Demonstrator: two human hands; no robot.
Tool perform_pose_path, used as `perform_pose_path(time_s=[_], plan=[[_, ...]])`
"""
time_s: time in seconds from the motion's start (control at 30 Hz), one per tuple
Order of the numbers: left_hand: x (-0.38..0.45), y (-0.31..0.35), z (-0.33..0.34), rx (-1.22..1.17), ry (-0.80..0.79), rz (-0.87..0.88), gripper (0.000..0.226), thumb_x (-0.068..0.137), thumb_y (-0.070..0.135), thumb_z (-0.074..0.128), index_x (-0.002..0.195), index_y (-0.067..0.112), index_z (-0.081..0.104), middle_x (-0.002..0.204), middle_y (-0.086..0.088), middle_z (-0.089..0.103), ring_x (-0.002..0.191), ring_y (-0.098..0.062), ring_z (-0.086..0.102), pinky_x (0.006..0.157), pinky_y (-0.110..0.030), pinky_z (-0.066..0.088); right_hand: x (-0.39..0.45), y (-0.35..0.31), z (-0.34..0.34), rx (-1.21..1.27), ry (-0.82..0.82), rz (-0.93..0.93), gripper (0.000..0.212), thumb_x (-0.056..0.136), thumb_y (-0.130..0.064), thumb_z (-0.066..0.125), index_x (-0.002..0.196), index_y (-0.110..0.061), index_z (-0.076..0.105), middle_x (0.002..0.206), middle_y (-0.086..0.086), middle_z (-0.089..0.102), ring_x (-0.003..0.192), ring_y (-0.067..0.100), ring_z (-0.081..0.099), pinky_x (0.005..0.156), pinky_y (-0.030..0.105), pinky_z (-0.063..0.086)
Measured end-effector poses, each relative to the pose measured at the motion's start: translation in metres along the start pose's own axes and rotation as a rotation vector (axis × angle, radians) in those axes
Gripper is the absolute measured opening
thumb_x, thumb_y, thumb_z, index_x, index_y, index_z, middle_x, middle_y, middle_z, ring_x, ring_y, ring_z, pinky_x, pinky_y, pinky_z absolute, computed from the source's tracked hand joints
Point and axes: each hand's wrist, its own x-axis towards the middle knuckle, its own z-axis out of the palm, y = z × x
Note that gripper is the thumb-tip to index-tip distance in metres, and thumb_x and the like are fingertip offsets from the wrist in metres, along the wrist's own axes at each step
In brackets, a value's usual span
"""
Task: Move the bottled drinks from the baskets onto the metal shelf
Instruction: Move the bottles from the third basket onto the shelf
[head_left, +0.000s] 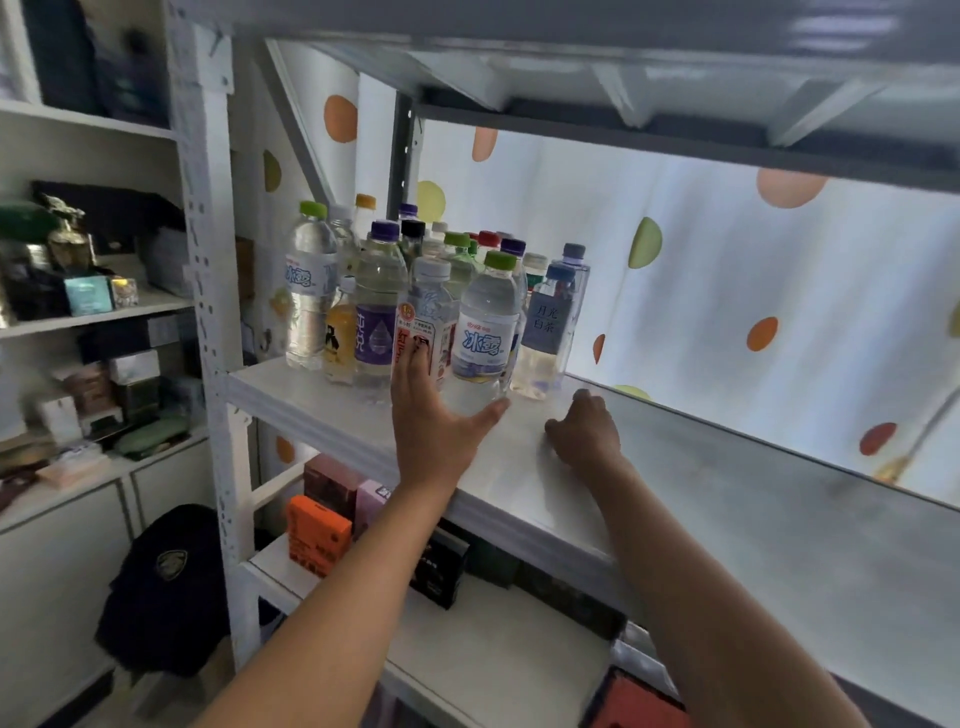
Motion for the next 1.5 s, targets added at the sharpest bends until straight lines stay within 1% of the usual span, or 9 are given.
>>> perform_pose_path(time_s=[0.17,0.37,0.43,0.53,0.6,0.7,0.93,1.07,1.5], plan=[[-0.013,-0.006,-0.018,-0.135,-0.143,-0.045,0.108,0.072,0.084,0.05,0.154,0.026,0.012,0.161,0.004,0.016,0.146,-0.016,0.017,0.117,-0.042,0.025,-0.066,0.017,-0.01,0.022,-0.083,-0.005,0.03,0.096,-0.023,0.052,0.117,-0.008,0.067,0.123,0.016,0.066,0.111,0.033,0.06,0.094,0.035,0.049],[-0.039,-0.019,-0.043,0.046,-0.363,0.064,0.072,0.091,0.059,0.029,0.145,0.012,0.038,0.149,-0.009,0.042,0.135,-0.023,0.039,0.11,-0.036,0.031,-0.143,0.009,-0.012,-0.118,-0.009,-0.164,0.032,0.101,-0.031,0.039,0.111,-0.016,0.065,0.116,0.008,0.066,0.108,0.029,0.06,0.085,0.034,0.043],[-0.049,-0.022,-0.053,0.092,-0.444,0.136,0.069,0.094,0.056,0.022,0.136,0.009,0.05,0.145,-0.008,0.047,0.136,-0.021,0.039,0.114,-0.038,0.029,-0.165,0.008,-0.007,-0.24,-0.004,-0.234,0.036,0.105,-0.033,0.03,0.123,-0.018,0.058,0.132,0.005,0.058,0.127,0.025,0.051,0.101,0.037,0.04],[-0.059,-0.022,-0.065,0.079,-0.46,0.222,0.065,0.097,0.047,0.018,0.121,0.007,0.063,0.132,-0.009,0.059,0.132,-0.022,0.043,0.113,-0.031,0.023,-0.189,0.009,0.003,-0.388,-0.012,-0.261,0.05,0.106,-0.035,0.026,0.153,-0.017,0.027,0.163,0.007,0.025,0.151,0.023,0.019,0.123,0.044,0.016],[-0.068,-0.027,-0.072,0.137,-0.527,0.184,0.048,0.102,0.035,0.031,0.138,0.012,0.05,0.15,-0.004,0.043,0.144,-0.016,0.025,0.115,-0.03,0.015,-0.204,0.009,0.009,-0.394,0.007,-0.274,0.057,0.105,-0.035,0.029,0.157,-0.016,0.016,0.166,0.007,0.015,0.153,0.024,0.01,0.124,0.046,0.008],[-0.081,-0.031,-0.087,0.313,-0.659,0.164,0.058,0.101,0.028,0.041,0.155,0.021,0.022,0.163,0.005,0.011,0.149,-0.009,0.001,0.122,-0.04,0.01,-0.223,0.006,0.017,-0.344,0.056,-0.325,0.063,0.104,-0.031,0.033,0.159,-0.015,0.009,0.168,0.005,0.007,0.154,0.022,0.0,0.124,0.045,-0.005],[-0.127,-0.021,-0.161,0.525,-0.466,0.155,0.059,0.097,0.019,0.043,0.153,0.014,0.026,0.161,-0.002,0.02,0.149,-0.017,0.011,0.122,-0.036,0.009,-0.258,-0.021,0.039,-0.111,0.029,-0.693,0.061,0.099,-0.018,0.043,0.157,-0.017,0.024,0.166,0.004,0.017,0.154,0.017,0.003,0.123,0.037,-0.009],[-0.164,-0.023,-0.231,0.691,-0.326,0.09,0.058,0.095,0.018,0.05,0.149,0.007,0.034,0.158,-0.008,0.028,0.147,-0.021,0.016,0.116,-0.022,-0.002,-0.293,-0.06,0.065,0.071,-0.059,-0.903,0.057,0.097,-0.015,0.047,0.153,-0.017,0.036,0.163,0.002,0.026,0.152,0.013,0.007,0.121,0.032,-0.009],[-0.304,-0.004,-0.509,1.09,0.122,-0.318,0.054,0.09,0.017,0.058,0.142,0.007,0.045,0.151,-0.01,0.039,0.143,-0.026,0.029,0.119,-0.042,0.021,-0.516,-0.229,0.115,0.425,-0.374,-1.442,0.056,0.091,-0.006,0.053,0.146,-0.004,0.045,0.154,0.013,0.042,0.15,0.027,0.026,0.125,0.043,0.008]])
